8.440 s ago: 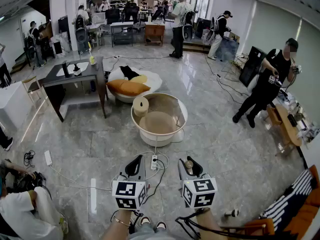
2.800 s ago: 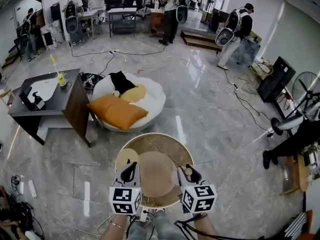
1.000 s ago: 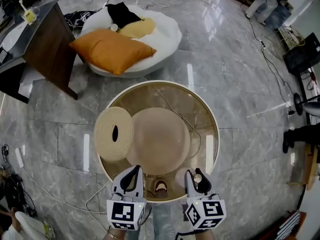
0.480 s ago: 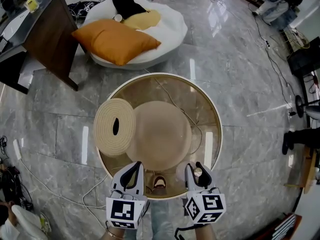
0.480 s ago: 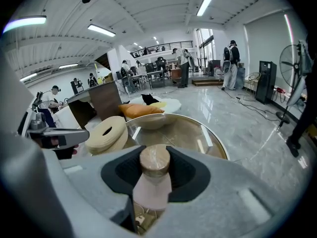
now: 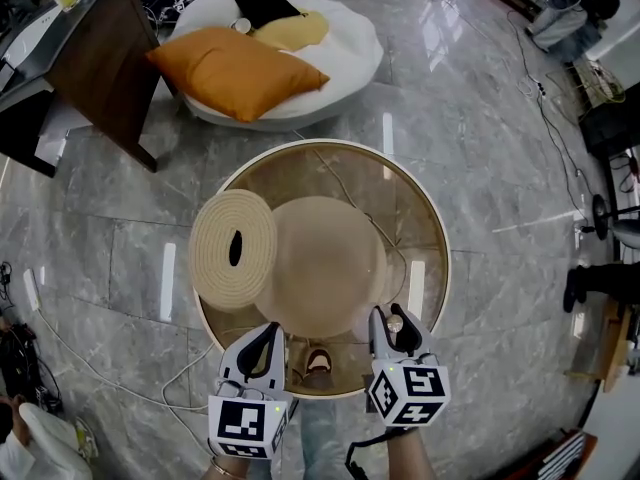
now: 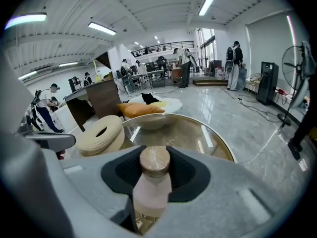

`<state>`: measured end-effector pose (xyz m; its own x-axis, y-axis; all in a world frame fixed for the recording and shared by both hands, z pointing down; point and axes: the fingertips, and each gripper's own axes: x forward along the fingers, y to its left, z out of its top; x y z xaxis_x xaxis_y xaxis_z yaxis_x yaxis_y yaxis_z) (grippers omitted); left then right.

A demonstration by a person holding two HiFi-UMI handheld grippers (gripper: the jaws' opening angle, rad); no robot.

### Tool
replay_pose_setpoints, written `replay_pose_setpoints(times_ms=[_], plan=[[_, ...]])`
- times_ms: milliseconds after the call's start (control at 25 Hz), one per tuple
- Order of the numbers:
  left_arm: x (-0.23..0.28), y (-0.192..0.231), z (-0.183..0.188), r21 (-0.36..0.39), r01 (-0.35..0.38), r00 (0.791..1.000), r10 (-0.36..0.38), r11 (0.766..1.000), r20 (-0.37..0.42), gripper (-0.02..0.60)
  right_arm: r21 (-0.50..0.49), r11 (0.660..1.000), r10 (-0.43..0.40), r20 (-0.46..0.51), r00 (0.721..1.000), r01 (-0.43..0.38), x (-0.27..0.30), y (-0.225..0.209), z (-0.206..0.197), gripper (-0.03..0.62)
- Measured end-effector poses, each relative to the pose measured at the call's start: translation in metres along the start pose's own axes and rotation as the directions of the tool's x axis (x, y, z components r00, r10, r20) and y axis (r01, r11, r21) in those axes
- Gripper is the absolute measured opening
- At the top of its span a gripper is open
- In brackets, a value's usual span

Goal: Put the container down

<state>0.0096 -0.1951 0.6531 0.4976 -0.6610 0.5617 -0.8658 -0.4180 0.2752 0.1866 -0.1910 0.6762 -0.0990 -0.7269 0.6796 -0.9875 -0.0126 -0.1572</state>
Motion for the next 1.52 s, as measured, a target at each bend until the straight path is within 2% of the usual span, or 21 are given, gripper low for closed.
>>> replay_pose_setpoints(times_ms=[440, 640, 1120, 1520], plan=[[0.002, 0.012, 0.002, -0.005, -0.013, 1.000, 0.013, 1.000, 0.001, -0.008, -0.067, 0.998, 0.012, 0.005, 1.000, -0.012, 0.037, 0.003, 0.016, 0.130], [0.006, 0.012, -0.009, -0.008, -0.015, 1.000, 0.015, 1.000, -0.008, -0.008, -0.070, 0.998, 0.009, 0.004, 1.000, -0.008, 0.060, -0.002, 0.019, 0.130], [0.009, 0.022, -0.005, -0.011, -0.027, 1.000, 0.027, 1.000, -0.014, -0.008, -0.114, 0.993, 0.008, -0.020, 1.000, -0.010, 0.101, 0.000, 0.031, 0.130], [0.015, 0.023, -0.008, -0.030, -0.039, 0.999, 0.038, 0.999, -0.013, -0.008, -0.108, 0.994, 0.014, -0.039, 0.999, -0.018, 0.120, 0.002, 0.030, 0.130]])
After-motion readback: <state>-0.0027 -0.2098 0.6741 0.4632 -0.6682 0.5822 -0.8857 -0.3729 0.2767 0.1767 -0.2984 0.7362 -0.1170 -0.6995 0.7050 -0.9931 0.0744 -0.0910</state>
